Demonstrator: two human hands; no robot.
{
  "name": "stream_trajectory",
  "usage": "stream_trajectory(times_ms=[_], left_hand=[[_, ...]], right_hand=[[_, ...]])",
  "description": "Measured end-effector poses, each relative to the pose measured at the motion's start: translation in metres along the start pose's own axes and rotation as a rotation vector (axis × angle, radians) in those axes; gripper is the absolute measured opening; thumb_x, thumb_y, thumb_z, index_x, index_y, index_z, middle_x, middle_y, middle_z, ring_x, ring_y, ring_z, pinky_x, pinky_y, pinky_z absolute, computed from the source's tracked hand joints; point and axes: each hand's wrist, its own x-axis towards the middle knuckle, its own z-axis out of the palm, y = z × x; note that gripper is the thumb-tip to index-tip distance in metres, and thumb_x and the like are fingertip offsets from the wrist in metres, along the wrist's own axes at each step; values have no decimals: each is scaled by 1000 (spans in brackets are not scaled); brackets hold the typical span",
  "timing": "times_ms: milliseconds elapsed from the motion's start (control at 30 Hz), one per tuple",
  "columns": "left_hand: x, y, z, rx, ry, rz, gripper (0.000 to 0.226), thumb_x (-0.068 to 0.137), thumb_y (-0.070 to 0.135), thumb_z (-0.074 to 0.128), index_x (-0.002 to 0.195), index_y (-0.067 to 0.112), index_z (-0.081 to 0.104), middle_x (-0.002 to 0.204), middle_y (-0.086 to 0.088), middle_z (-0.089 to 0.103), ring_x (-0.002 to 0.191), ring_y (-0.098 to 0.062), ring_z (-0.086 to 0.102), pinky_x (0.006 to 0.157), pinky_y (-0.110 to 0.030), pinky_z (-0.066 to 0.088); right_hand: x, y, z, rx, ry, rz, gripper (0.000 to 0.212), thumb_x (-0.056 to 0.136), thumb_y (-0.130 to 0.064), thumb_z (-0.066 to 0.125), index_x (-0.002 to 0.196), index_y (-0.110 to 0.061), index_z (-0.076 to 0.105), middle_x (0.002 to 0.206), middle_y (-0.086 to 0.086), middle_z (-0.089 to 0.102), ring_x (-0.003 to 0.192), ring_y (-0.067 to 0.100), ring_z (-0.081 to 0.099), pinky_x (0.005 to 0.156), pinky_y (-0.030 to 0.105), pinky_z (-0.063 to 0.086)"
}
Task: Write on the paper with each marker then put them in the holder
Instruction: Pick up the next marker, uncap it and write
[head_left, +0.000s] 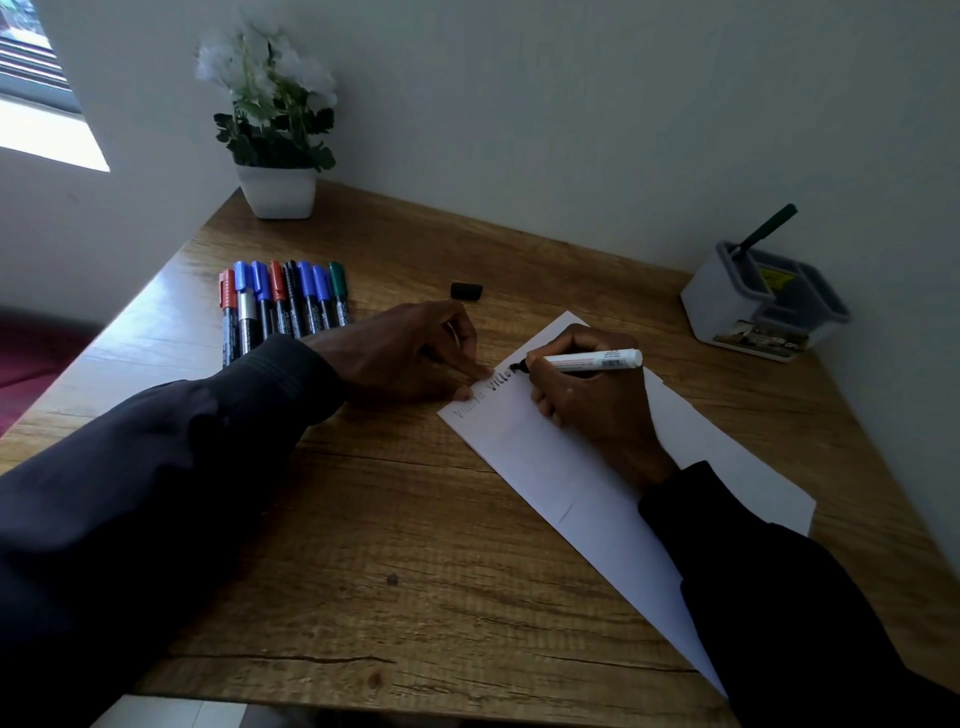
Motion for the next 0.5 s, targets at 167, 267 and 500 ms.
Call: stream_trajectory(times_ms=[167,267,500], left_hand=[[1,-3,1,-4,4,-10,41,82,26,73,116,26,51,101,20,57,91,11,55,63,-8,45],[1,-3,1,-6,2,-9,40,82,25,73,117,25,52,101,20,58,86,13,54,62,-5,46],[1,-2,0,-13,-6,-16,40,83,21,72,118,22,51,96,19,58,77,21,53,61,3,42]], right_hand=[[0,-1,1,27,38,40,11,91,-13,74,81,-10,72,69,7,73,54,16,69,49,23,53],[1,0,-1,-8,10,56,12,90,-14,74,80,-8,72,67,5,72,54,15,68,50,22,52],[0,-5,1,7,26,67,13,92,-14,73,79,-14,71,66,2,72,53,12,68,49,21,52]])
